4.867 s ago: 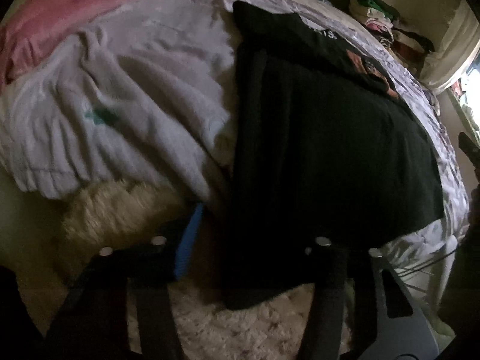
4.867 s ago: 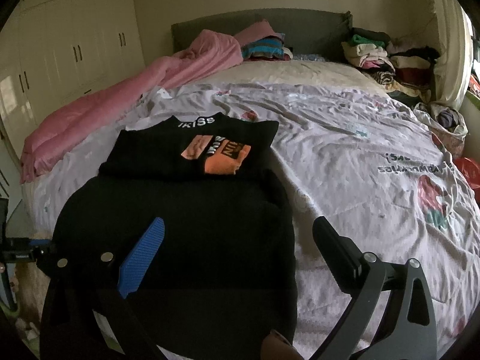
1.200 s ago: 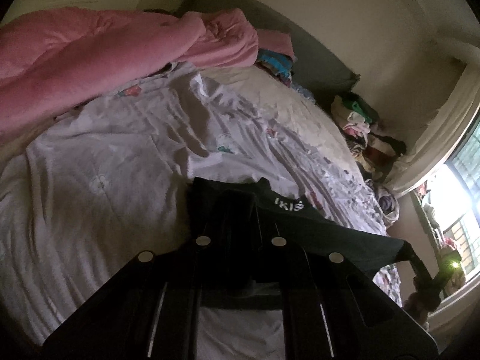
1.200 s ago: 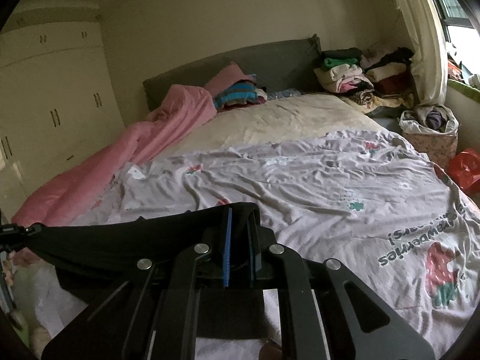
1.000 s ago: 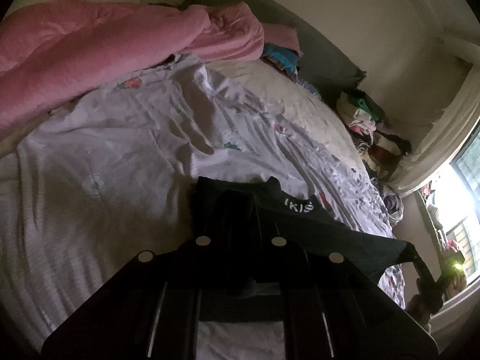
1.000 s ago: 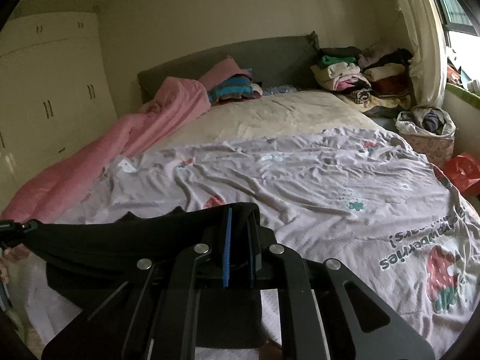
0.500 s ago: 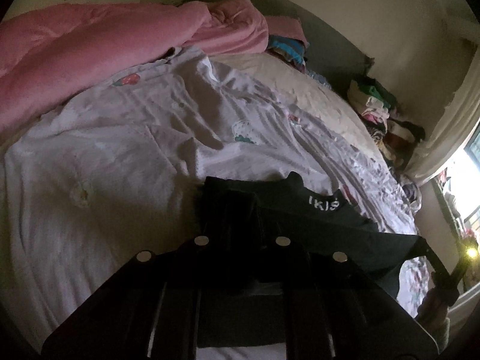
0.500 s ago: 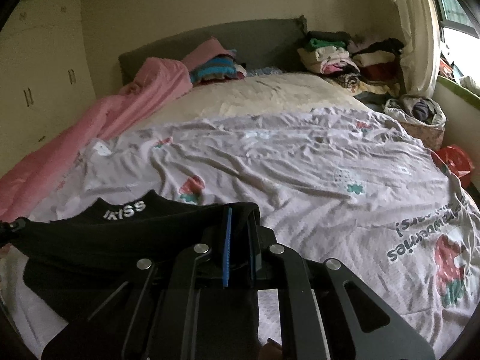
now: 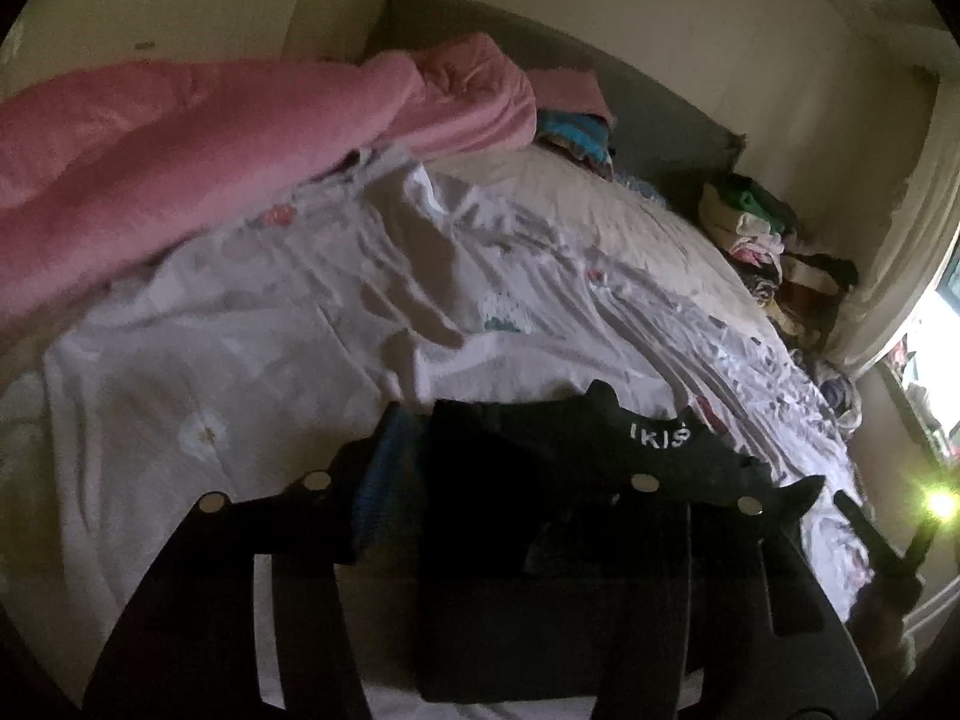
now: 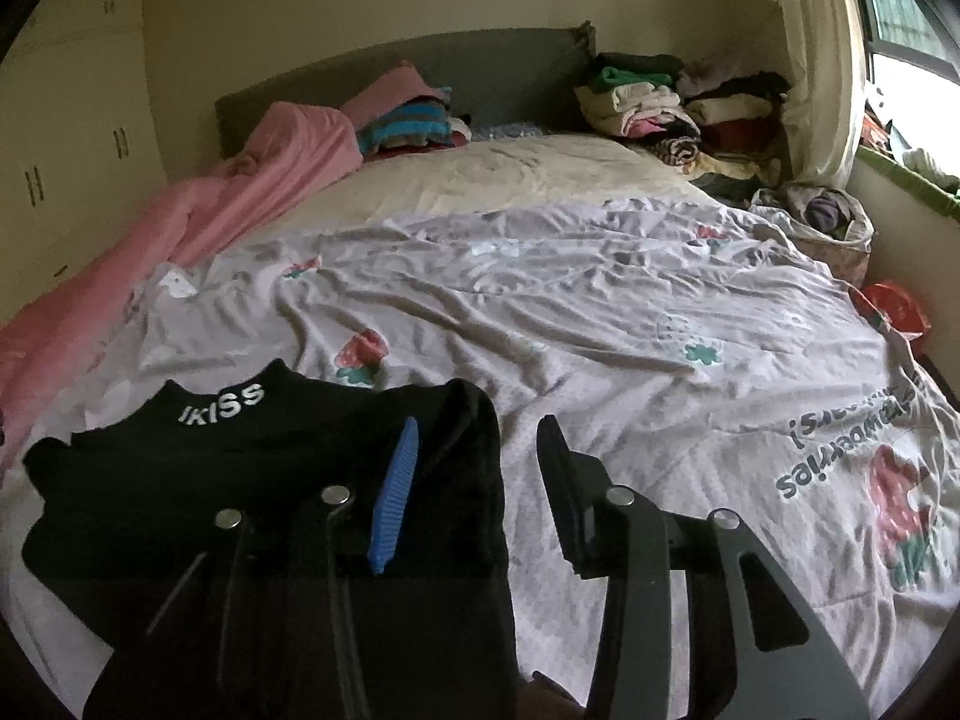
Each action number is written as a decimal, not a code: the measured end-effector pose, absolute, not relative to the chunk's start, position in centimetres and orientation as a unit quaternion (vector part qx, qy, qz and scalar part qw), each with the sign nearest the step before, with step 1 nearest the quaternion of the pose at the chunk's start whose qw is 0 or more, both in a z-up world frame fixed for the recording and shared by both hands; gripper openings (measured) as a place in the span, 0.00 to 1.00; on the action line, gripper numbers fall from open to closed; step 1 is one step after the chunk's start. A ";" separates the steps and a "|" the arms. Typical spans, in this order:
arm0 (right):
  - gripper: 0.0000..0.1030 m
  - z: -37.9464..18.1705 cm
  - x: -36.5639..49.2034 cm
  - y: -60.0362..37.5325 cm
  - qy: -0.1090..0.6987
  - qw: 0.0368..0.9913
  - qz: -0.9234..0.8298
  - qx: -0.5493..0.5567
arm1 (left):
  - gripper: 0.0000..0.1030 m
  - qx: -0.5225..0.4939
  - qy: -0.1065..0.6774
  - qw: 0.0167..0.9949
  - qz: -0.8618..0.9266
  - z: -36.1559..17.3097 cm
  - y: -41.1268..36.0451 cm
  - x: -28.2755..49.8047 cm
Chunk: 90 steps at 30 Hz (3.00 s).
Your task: Fold small clothes
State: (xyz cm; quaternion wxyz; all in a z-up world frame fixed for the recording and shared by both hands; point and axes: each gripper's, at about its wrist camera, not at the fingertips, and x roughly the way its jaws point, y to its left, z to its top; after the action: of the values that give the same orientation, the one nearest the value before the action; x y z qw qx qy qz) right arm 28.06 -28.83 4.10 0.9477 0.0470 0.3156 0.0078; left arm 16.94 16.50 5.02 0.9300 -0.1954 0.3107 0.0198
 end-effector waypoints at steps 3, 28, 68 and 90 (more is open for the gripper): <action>0.43 4.5 27.1 -28.6 0.309 0.950 0.019 0.043 | 0.56 -0.180 0.308 0.934 0.014 5.2 15.7 16.5; 0.14 1.4 24.2 -22.0 0.370 0.921 0.104 -0.059 | 0.12 0.003 0.435 0.899 -0.056 -1.3 5.0 15.9; 0.34 0.4 35.9 -26.0 0.383 0.924 0.008 -0.012 | 0.48 -0.163 0.415 0.895 0.024 -1.9 16.7 22.6; 0.05 1.2 33.1 -29.0 0.362 0.928 0.049 0.069 | 0.01 -0.183 0.380 0.907 -0.003 0.4 16.9 19.0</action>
State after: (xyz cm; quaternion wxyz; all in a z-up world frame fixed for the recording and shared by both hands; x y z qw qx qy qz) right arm 33.08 -29.03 1.23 0.9281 0.0689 0.3625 0.0493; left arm 18.99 16.85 0.36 0.9066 -0.1832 0.3802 -0.0034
